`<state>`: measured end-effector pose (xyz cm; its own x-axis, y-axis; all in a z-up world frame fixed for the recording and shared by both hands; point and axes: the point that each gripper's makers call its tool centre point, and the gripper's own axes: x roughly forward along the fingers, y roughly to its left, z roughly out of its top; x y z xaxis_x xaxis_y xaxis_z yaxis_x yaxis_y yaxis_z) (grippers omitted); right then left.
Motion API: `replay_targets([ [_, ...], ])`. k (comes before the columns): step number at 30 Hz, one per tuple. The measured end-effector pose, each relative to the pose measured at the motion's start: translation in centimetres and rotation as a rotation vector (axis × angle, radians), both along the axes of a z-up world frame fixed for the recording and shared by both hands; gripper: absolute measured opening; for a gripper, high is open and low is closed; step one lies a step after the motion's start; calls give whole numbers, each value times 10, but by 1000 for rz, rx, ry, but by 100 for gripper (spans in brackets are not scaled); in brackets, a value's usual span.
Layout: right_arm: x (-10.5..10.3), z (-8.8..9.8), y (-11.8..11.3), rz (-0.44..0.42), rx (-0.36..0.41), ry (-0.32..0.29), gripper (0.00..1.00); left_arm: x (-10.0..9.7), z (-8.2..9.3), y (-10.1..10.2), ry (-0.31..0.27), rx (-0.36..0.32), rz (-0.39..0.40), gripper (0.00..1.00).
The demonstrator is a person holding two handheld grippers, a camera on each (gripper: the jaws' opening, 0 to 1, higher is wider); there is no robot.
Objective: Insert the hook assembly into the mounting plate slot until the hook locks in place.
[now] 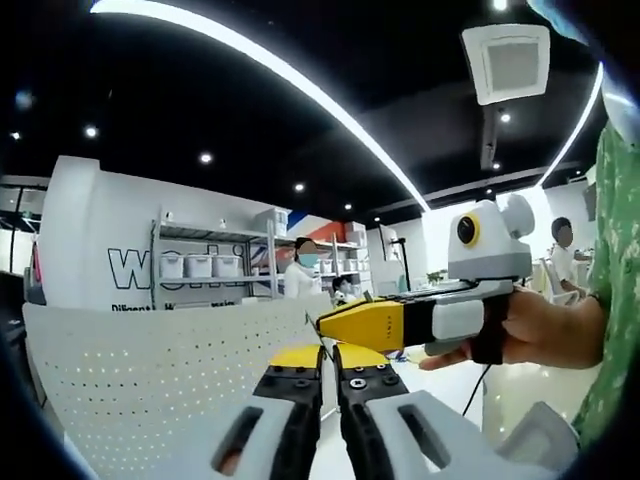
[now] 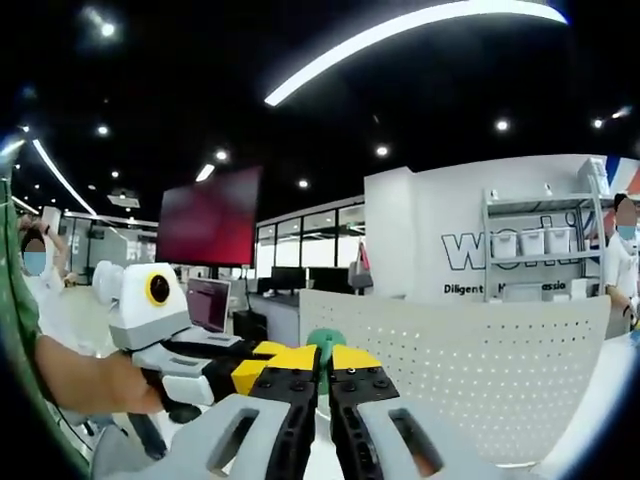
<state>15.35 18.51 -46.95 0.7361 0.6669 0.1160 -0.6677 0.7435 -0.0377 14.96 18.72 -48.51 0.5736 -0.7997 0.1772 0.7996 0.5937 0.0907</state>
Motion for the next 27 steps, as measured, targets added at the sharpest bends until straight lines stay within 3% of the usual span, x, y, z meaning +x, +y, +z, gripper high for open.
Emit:
replay_targets([
  [16, -3, -5, 4, -12, -15, -3, 5, 5, 0, 12, 0, -42, 47, 1],
  [27, -3, -9, 2, -26, 46, 35, 5, 7, 2, 18, -1, -89, 76, 1],
])
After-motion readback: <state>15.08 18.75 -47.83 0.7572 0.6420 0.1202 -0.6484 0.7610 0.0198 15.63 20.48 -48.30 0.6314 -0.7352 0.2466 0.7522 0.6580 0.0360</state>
